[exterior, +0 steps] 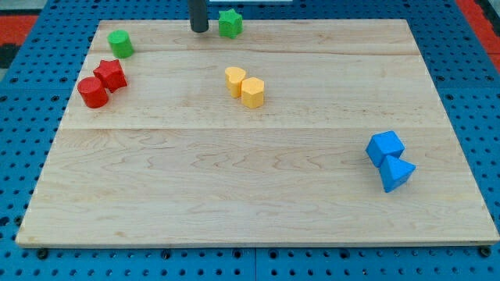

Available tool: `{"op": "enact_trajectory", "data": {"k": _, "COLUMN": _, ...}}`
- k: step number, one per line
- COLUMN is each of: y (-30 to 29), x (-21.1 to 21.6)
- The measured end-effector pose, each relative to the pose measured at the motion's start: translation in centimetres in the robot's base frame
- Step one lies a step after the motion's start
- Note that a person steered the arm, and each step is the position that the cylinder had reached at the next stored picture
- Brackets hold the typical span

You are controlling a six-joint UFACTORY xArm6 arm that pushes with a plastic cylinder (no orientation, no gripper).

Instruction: Push the green circle into the green star

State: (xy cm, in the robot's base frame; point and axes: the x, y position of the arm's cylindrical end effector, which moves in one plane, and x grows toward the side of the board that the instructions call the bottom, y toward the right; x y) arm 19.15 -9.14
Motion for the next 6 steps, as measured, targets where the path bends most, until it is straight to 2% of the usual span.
{"op": "enact_trajectory", "data": {"k": 1, "y": 3.1, "x": 0.2}}
{"op": "enact_trajectory", "data": {"k": 2, "y": 9.0, "x": 2.2}}
{"op": "enact_trajectory", "data": {"k": 3, "y": 8.2, "x": 5.7}}
{"op": "enact_trajectory", "data": {"k": 4, "y": -1.4, "x": 8.8}}
{"op": "enact_trajectory", "data": {"k": 5, "y": -13.8, "x": 8.8}}
{"op": "enact_trajectory", "data": {"k": 6, "y": -18.4, "x": 9.5}}
